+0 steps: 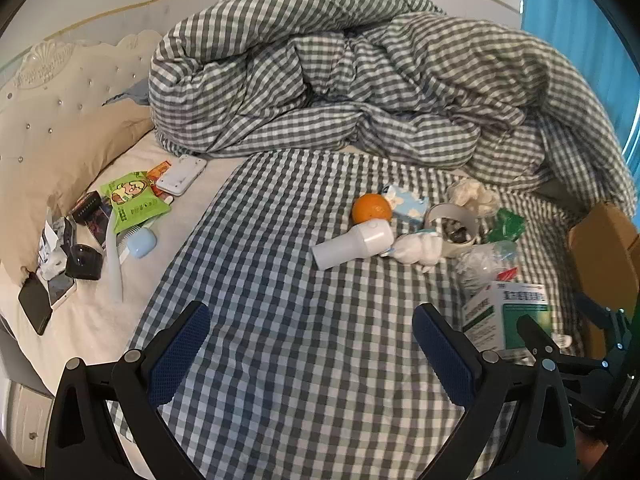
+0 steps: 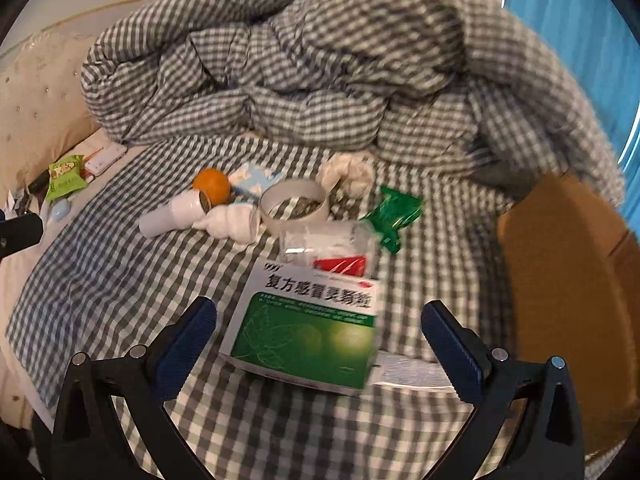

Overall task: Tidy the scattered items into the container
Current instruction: 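Grasp the green-and-white medicine box with the right gripper while the left gripper approaches the white bottle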

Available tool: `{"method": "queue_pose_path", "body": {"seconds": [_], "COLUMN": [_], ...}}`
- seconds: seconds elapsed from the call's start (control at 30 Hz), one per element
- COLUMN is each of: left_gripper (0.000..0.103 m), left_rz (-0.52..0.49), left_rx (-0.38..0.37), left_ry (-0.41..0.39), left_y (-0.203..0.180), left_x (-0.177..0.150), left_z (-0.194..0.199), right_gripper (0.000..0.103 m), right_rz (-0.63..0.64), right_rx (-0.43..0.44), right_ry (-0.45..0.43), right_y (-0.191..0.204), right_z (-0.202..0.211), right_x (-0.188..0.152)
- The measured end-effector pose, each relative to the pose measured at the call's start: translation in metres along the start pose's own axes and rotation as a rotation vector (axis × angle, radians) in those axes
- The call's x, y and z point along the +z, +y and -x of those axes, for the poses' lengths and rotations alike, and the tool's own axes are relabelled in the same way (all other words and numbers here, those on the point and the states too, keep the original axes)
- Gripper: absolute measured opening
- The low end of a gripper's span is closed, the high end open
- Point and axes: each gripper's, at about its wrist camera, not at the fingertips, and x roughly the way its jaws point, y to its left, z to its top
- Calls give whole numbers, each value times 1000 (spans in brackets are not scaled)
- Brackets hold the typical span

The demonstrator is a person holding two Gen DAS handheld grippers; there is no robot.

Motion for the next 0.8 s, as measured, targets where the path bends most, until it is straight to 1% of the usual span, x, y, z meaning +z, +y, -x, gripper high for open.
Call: {"method": "queue_pose_path", "body": {"seconds": [0.13, 0.2, 0.3, 0.37, 0.53, 0.63, 0.7, 0.73, 0.8], "left_gripper": [103, 103, 103, 103, 103, 103, 103, 103, 103], "left_rz": [2, -5, -21, -28, -45, -49, -52, -54, -54], "left_rx": [-6, -3, -1, -4, -4, -12, -12, -14, -17], "left_ry": [9, 13, 16, 23, 19, 23, 29, 31, 33], "left_y": [5, 6, 6, 5, 5, 4, 2, 2, 2], "left_x": [2, 5, 11, 14, 18, 18, 17, 16, 15], "left_z": [-15, -26, -41, -51, -64, -69, -72, -73, -75], "right_gripper": [103, 103, 103, 103, 103, 103, 103, 103, 103], "right_rz": [7, -5, -28, -35, 37, 48, 53, 56, 72], "right_rx": [-22, 22, 62, 83, 37, 2, 9, 3, -61], "right_ry": [71, 82, 94, 118, 118, 120, 150, 148, 124], "right_y": [4, 4, 4, 7, 25, 28, 31, 32, 34], "right_z": [-28, -36, -42, -47, -41, -40, -38, -36, -32], "right_x": [-2, -3, -4, -3, -3, -2, -2, -1, -3]}}
